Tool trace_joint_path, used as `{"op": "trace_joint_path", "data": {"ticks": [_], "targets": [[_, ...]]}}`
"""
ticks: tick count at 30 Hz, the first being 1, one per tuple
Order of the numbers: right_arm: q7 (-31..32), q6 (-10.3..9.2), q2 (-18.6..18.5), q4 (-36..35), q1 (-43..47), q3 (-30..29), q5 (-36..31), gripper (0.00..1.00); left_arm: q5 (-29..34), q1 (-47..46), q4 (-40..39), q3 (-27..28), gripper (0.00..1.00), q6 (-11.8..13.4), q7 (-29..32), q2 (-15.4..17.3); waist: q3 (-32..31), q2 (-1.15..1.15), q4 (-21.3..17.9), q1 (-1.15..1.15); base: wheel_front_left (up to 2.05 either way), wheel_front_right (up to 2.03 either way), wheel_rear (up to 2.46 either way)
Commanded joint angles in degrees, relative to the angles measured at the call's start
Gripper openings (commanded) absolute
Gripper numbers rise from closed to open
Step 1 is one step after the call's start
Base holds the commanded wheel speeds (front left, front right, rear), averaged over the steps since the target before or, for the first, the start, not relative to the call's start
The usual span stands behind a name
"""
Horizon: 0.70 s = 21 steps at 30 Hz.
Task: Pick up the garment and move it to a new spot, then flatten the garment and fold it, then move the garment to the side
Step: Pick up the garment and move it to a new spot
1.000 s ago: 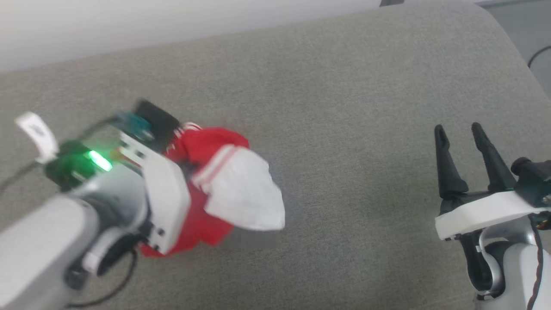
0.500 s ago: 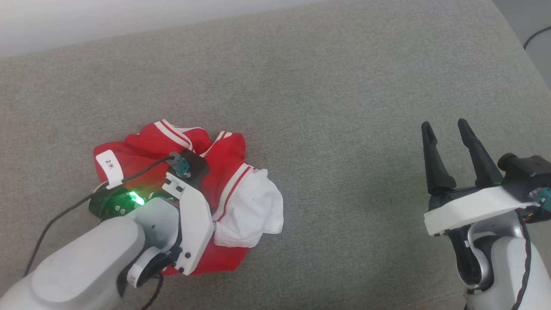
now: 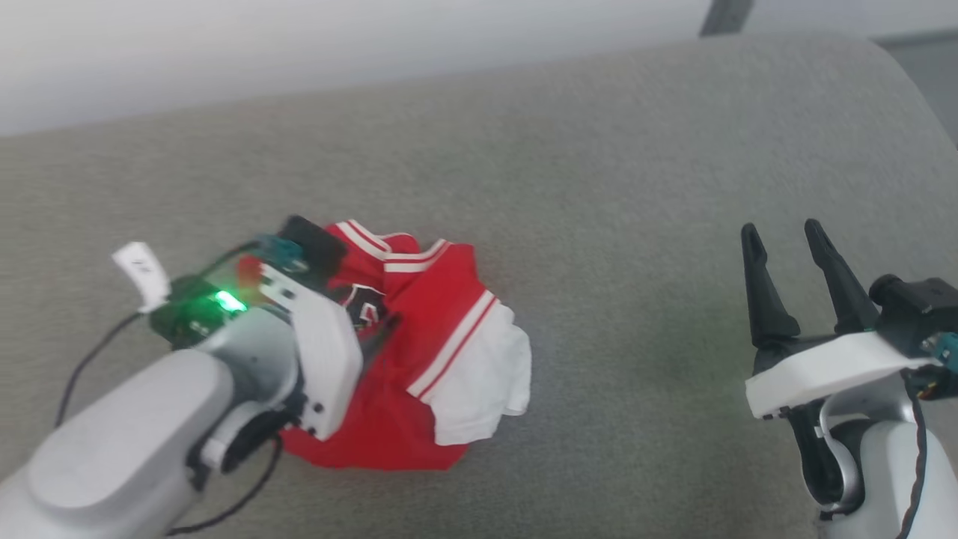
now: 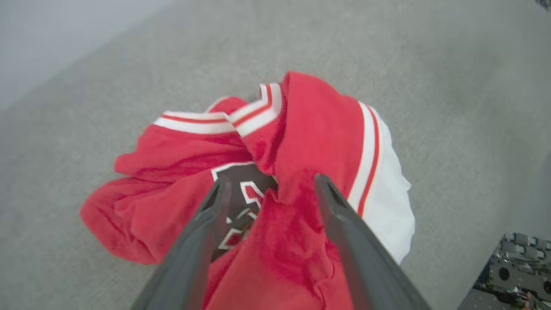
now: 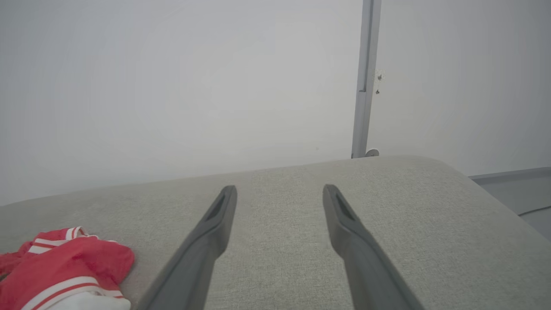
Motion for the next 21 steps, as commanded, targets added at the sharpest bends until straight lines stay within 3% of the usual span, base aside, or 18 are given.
{"op": "trace_joint_path", "data": {"ticks": [1, 11, 21], "targets": [[0.3, 0.0, 0.1, -0.2, 0.8, -0.2, -0.3, 1.0, -0.8, 1.0, -0.6, 1.0, 1.0, 0.0, -1.7, 0.8, -2.1, 0.0, 2.1, 0.0, 0.0, 0.0, 0.0], [1.9, 0.0, 0.1, -0.7, 3.9, -1.4, -1.6, 1.0, -3.0, 9.2, -2.4, 11.0, 1.0, 3.3, -18.4, 7.1, -8.0, 0.0, 6.9, 0.0, 0.0, 0.0, 0.0], [3.0, 0.0, -0.9, -1.2, 7.2, -2.5, -1.3, 1.0, -7.8, 24.0, -1.9, 19.9, 1.0, 6.1, -34.5, 12.8, -12.4, 0.0, 10.3, 0.0, 0.0, 0.0, 0.0]]}}
